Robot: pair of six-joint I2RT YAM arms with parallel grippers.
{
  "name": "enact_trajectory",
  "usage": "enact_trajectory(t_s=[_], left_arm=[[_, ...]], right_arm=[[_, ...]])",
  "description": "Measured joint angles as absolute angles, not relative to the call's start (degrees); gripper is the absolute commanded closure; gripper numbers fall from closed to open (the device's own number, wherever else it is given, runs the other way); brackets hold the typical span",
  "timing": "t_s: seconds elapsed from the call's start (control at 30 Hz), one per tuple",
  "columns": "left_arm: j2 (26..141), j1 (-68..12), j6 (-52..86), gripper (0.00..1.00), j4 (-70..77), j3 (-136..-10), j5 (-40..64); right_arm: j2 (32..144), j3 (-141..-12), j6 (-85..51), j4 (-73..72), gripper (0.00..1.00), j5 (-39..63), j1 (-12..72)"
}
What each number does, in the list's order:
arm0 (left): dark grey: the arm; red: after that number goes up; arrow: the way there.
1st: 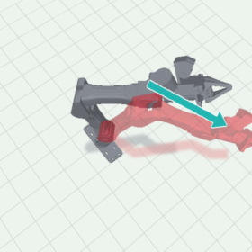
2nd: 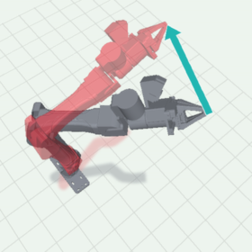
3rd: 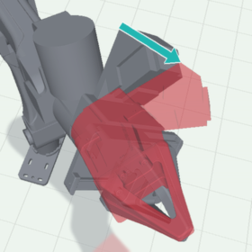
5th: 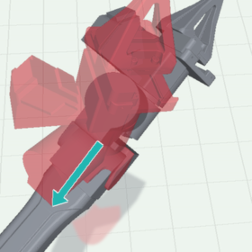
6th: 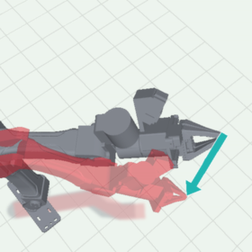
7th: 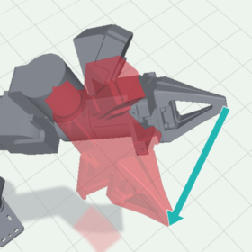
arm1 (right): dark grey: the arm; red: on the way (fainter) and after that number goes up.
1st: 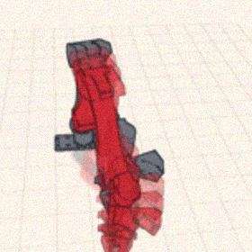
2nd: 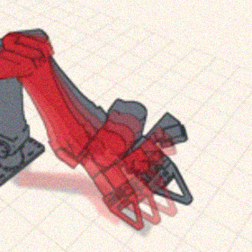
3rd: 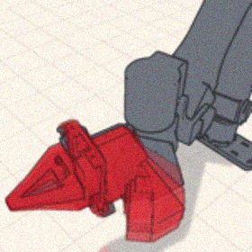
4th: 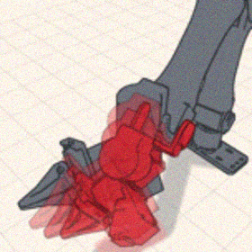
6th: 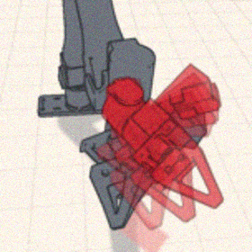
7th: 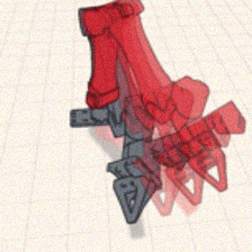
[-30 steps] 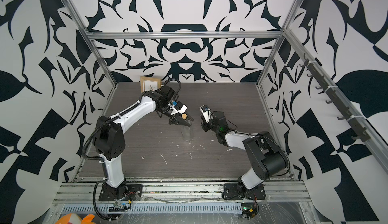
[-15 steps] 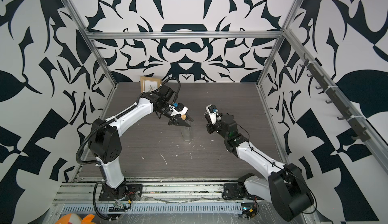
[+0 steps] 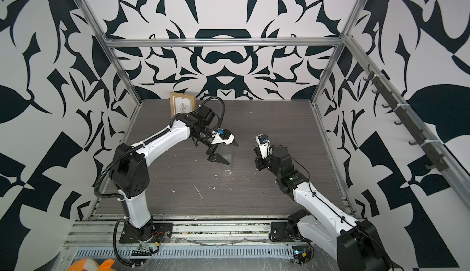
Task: Remove the label from the bottle
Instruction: Place the bottle at the center of the board.
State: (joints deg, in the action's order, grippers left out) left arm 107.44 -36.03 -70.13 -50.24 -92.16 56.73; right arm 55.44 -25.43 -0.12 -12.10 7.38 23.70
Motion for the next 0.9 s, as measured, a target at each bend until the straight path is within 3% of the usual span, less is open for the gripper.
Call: enact_trajectory(t_s=[0.9], left_arm=[[103.6, -30.8, -65.4, 0.01, -43.2, -88.6, 54.6]], right_arm=[[54.7, -25.6, -3.1, -5.3, 1.0, 5.7, 23.7]])
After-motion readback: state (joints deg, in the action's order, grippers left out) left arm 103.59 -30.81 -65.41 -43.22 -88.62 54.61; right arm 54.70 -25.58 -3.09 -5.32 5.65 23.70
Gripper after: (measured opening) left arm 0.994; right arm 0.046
